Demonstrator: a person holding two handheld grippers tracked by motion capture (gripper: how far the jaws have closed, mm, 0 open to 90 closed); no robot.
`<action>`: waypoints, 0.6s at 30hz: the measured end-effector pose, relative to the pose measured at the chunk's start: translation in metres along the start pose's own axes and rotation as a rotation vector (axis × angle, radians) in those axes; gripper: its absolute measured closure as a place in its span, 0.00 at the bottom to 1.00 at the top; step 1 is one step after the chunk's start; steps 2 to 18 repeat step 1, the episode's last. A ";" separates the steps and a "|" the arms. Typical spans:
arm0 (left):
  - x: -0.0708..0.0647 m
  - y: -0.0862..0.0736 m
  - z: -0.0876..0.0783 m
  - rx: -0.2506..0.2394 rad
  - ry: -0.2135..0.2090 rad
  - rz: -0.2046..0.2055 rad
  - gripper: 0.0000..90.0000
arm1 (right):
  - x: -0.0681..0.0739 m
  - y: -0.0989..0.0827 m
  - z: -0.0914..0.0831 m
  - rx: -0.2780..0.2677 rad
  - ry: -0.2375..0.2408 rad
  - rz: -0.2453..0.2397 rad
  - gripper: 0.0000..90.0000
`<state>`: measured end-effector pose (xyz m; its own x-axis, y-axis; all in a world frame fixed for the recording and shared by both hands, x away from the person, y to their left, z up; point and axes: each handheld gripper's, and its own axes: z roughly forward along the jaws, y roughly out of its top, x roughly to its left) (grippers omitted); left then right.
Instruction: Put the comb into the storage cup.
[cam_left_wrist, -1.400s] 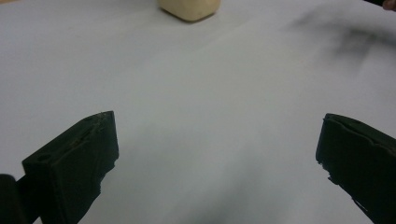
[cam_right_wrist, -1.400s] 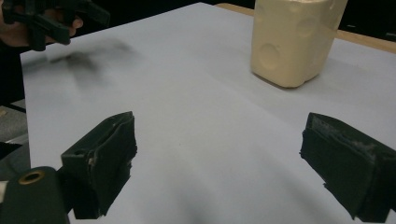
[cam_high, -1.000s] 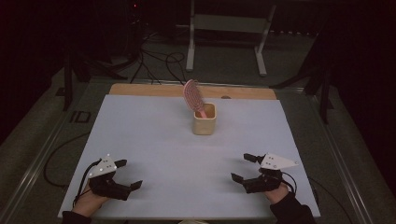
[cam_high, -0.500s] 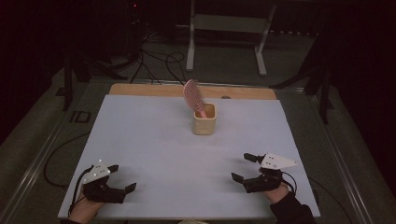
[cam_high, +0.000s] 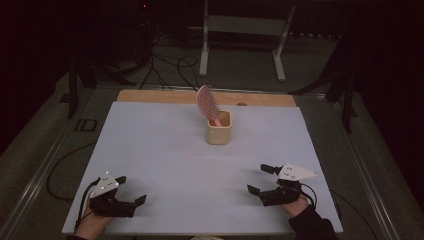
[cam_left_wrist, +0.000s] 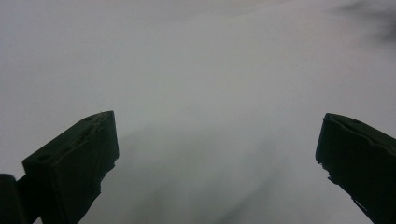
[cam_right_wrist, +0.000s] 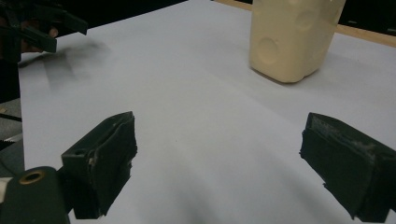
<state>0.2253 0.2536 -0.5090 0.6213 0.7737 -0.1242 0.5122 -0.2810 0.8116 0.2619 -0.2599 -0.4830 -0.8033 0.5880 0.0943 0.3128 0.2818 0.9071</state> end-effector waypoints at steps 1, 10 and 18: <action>0.000 0.000 0.000 0.004 0.002 0.002 0.00 | 0.000 0.000 0.000 0.001 0.000 0.000 0.11; 0.000 0.000 0.000 0.004 0.002 0.002 0.00 | 0.000 0.000 0.000 0.001 0.000 0.000 0.11; 0.000 0.000 0.000 0.004 0.002 0.002 0.00 | 0.000 0.000 0.000 0.001 0.000 0.000 0.11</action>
